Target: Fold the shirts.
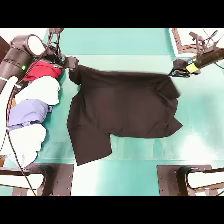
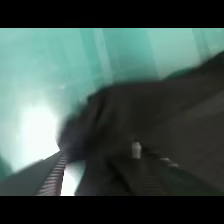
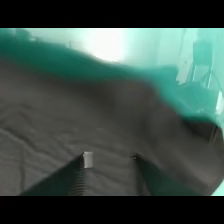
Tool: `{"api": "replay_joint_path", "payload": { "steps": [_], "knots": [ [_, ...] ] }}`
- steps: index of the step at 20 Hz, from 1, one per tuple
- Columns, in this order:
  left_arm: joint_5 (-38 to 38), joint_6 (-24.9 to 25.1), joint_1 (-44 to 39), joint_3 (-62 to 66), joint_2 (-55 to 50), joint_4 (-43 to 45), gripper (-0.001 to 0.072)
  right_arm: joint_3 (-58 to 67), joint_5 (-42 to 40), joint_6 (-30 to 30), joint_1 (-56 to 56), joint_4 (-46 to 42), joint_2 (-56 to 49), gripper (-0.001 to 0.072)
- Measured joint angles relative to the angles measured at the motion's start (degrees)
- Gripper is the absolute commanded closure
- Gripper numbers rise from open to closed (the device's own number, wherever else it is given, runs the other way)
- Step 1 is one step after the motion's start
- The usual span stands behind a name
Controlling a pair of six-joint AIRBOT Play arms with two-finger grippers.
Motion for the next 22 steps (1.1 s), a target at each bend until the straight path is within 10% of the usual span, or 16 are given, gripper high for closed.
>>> {"api": "replay_joint_path", "payload": {
  "steps": [9,22],
  "knots": [
    [-14.0,2.3,9.9,-13.9,11.1,-3.7,0.0177,-14.7,5.3,-8.9,-8.3,14.2,9.5,0.0348],
    [-2.8,5.2,11.8,-55.9,24.7,-15.8,0.0179,-39.1,1.7,-11.7,-12.2,17.4,29.4,0.0348]
  ]
}}
